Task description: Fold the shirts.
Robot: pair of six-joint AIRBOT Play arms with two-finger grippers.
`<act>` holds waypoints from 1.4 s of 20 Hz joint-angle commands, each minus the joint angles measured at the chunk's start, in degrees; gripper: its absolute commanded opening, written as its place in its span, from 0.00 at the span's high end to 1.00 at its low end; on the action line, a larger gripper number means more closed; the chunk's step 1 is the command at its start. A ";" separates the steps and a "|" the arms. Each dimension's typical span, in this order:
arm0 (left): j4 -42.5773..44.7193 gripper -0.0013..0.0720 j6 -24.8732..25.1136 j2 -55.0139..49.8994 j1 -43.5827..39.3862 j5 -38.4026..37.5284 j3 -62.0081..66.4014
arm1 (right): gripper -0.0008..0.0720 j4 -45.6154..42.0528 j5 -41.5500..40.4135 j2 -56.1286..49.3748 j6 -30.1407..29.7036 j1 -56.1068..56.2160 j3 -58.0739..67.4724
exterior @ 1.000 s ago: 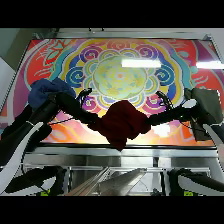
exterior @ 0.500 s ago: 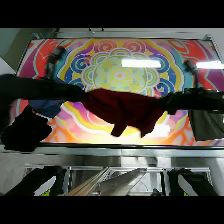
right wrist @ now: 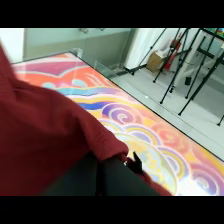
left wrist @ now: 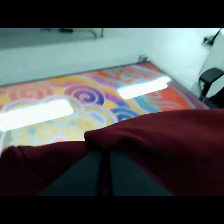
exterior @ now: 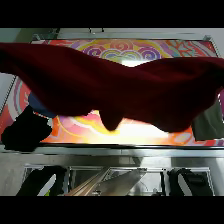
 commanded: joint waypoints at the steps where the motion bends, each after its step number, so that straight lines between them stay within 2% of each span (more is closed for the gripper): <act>1: 0.22 0.96 -0.42 -5.05 2.60 4.96 -2.49 | 0.96 -1.31 3.98 -8.39 4.20 -0.02 1.75; 4: 0.15 0.96 0.46 -14.27 2.69 4.66 -12.24 | 0.96 -1.07 10.88 -22.08 7.89 0.94 -0.85; 6: -0.24 0.96 3.17 -21.55 2.19 3.30 -18.78 | 0.96 -1.09 11.02 -31.06 7.41 2.69 -4.98; 9: -0.20 0.96 9.66 -34.45 1.40 -4.02 -24.52 | 0.96 -1.09 2.99 -44.46 6.12 4.83 -10.45; 11: -0.20 0.96 10.12 -42.77 2.01 -9.92 -22.95 | 0.96 -0.96 -4.74 -53.27 6.14 5.42 -11.02; 13: -0.17 0.95 10.10 -50.07 4.26 -10.01 -15.72 | 0.96 -0.35 -10.78 -57.46 6.21 5.11 -10.38; 14: -0.20 0.66 10.08 -52.39 5.62 -8.22 -11.54 | 0.94 -0.13 -12.61 -58.07 6.19 4.72 -9.18; 15: -0.17 0.05 8.83 -54.29 7.23 -5.42 -7.13 | 0.67 -0.11 -13.46 -57.90 6.21 4.13 -7.67; 16: -0.17 0.03 7.41 -55.45 8.74 -1.92 -3.56 | 0.32 -0.09 -13.14 -57.44 6.43 3.37 -5.99; 17: -0.15 0.03 6.75 -55.95 10.21 2.62 -0.66 | 0.23 -0.52 -12.02 -56.63 7.28 2.25 -4.46; 20: -0.17 0.03 4.24 -55.04 12.87 13.60 2.25 | 0.23 -4.20 -6.62 -52.57 10.49 -3.02 -2.69; 22: -0.20 0.03 3.17 -50.86 12.92 16.24 -4.20 | 0.23 -4.52 -0.44 -50.10 11.82 -7.19 -3.54; 25: -0.13 0.03 3.04 -39.58 9.94 13.70 -25.75 | 0.23 -5.33 5.29 -47.08 12.33 -10.64 -11.67; 28: -0.26 0.03 0.81 -29.11 5.09 8.39 -47.50 | 0.24 -6.49 5.57 -45.29 12.39 -12.48 -21.84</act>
